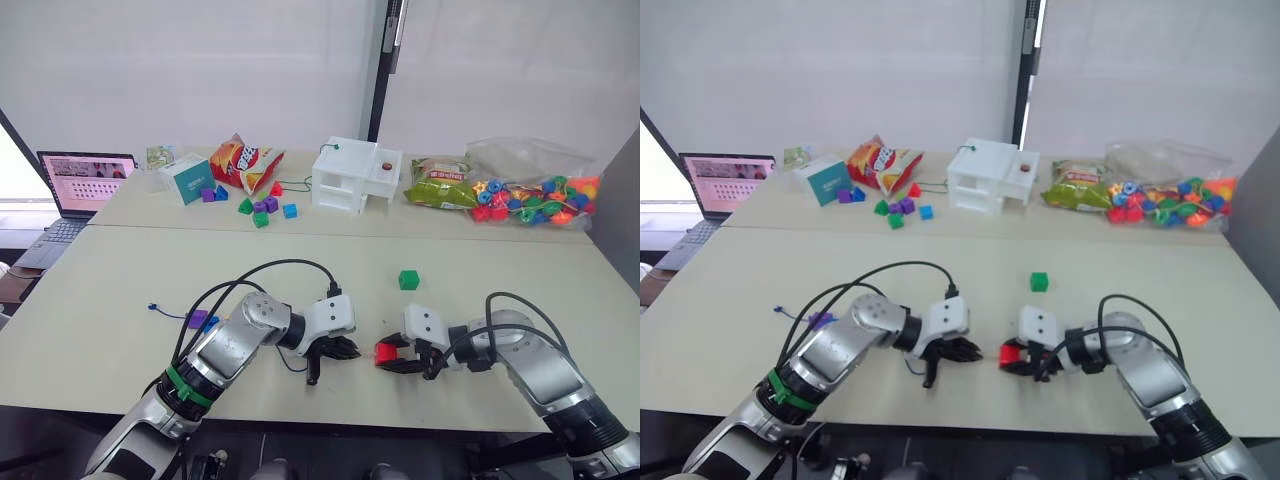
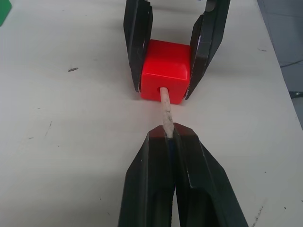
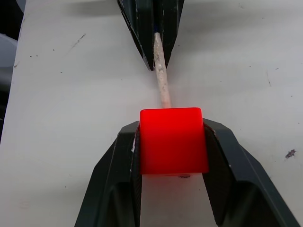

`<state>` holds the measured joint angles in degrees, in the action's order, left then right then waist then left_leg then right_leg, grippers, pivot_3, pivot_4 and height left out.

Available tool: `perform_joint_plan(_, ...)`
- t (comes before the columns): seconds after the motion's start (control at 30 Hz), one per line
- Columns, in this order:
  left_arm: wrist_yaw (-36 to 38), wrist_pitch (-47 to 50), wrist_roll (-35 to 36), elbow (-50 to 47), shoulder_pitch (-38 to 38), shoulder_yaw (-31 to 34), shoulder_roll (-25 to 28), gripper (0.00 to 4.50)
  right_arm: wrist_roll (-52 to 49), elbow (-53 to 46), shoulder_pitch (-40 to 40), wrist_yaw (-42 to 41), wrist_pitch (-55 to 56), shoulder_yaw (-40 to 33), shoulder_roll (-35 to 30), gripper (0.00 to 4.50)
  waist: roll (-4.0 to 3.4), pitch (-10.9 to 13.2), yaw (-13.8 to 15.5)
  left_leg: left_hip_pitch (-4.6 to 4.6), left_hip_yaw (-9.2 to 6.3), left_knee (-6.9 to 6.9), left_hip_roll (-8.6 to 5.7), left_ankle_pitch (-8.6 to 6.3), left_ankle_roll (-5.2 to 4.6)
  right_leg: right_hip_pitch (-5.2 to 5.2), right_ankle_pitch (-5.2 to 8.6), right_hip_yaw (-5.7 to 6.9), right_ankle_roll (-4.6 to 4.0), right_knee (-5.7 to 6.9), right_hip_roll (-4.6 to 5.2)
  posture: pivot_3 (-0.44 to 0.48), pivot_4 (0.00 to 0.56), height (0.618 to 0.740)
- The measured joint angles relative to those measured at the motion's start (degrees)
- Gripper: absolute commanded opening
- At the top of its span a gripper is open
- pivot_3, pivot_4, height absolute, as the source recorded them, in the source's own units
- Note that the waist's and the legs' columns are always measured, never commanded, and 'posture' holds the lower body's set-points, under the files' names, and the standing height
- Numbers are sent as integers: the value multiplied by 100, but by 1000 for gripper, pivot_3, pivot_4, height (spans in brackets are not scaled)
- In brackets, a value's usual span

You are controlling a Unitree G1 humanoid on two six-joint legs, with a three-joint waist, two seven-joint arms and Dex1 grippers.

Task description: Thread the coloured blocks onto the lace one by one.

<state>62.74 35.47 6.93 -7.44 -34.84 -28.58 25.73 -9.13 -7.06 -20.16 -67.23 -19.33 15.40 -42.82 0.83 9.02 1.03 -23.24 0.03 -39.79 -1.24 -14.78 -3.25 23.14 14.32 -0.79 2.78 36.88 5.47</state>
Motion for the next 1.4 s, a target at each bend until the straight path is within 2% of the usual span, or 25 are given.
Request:
perform_joint_plan(0.53, -207, -269, 0, -188, 563, 238, -30, 0, 56, -229, 38, 129, -230, 26, -17, 1189, 0, 0, -26, 3, 0, 3, 5, 0, 0, 1, 0, -2, -1, 0, 0, 0, 150, 740)
perform_joint_plan(1.4, -241, -304, -34, 24, 506, 124, -221, 0, 220, -404, 17, 9, -227, 109, -201, 1189, 0, 0, 53, 1, -1, 2, -5, -1, -2, -3, 0, 1, 1, -9, 8, 0, 150, 740)
